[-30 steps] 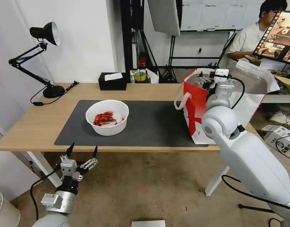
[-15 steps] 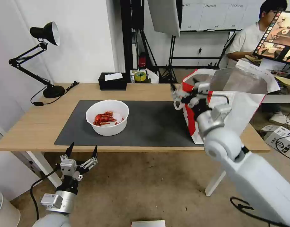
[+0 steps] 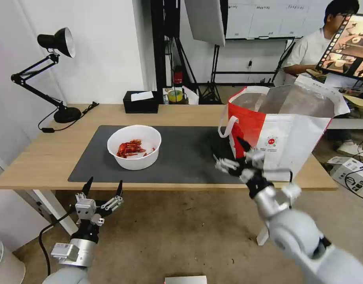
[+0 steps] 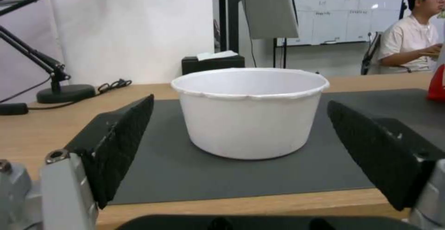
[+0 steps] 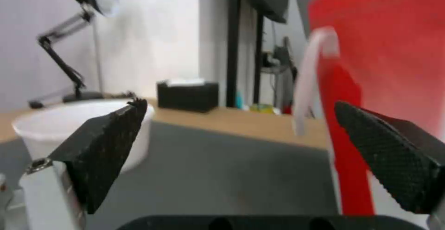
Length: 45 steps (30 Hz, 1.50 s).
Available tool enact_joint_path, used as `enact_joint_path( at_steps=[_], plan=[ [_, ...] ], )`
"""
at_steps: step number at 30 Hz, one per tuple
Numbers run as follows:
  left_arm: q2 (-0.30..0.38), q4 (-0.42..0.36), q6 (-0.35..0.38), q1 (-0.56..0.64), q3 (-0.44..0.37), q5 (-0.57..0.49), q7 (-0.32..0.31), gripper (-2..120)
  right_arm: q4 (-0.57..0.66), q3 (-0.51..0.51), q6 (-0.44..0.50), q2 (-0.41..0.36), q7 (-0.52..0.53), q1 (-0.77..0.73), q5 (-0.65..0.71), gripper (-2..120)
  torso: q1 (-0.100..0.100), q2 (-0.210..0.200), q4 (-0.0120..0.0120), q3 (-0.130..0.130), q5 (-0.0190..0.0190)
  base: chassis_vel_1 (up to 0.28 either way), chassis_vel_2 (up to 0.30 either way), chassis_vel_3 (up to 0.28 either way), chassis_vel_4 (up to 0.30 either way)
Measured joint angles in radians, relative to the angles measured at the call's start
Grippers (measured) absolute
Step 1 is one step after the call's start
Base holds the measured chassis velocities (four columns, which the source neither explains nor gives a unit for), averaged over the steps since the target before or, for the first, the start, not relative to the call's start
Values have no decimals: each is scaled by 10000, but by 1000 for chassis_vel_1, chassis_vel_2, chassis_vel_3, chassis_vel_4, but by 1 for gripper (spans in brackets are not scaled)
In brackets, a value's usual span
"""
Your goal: Pick up the trash from the table and place it into the takeout bag.
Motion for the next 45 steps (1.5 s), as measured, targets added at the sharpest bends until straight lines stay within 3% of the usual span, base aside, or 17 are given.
enact_joint_path(
  at_steps=[4,12,30,38,45],
  plan=[
    [-10,-95,-23,72,1,14,12,100,-170,514,610,770,178,-1553,-1185,100,-1,0,-2,-1,0,0,0,0,0],
    [-100,-177,-131,266,12,174,30,100,-496,662,1296,1678,791,-2876,-2496,100,-1,0,-1,0,-3,0,0,0,0],
    [-139,-187,-182,148,-3,80,99,100,-709,520,1421,1867,883,-3032,-2744,100,0,0,0,1,-3,0,0,0,0],
    [578,-205,261,-511,-102,-676,26,100,-709,511,1402,1856,888,-3006,-2719,100,0,0,1,1,-1,0,0,0,0],
    [1624,-15,751,-1294,-120,-1653,-42,100,-708,505,1389,1851,889,-2997,-2706,100,1,-1,0,1,-3,0,0,0,0]
  ],
)
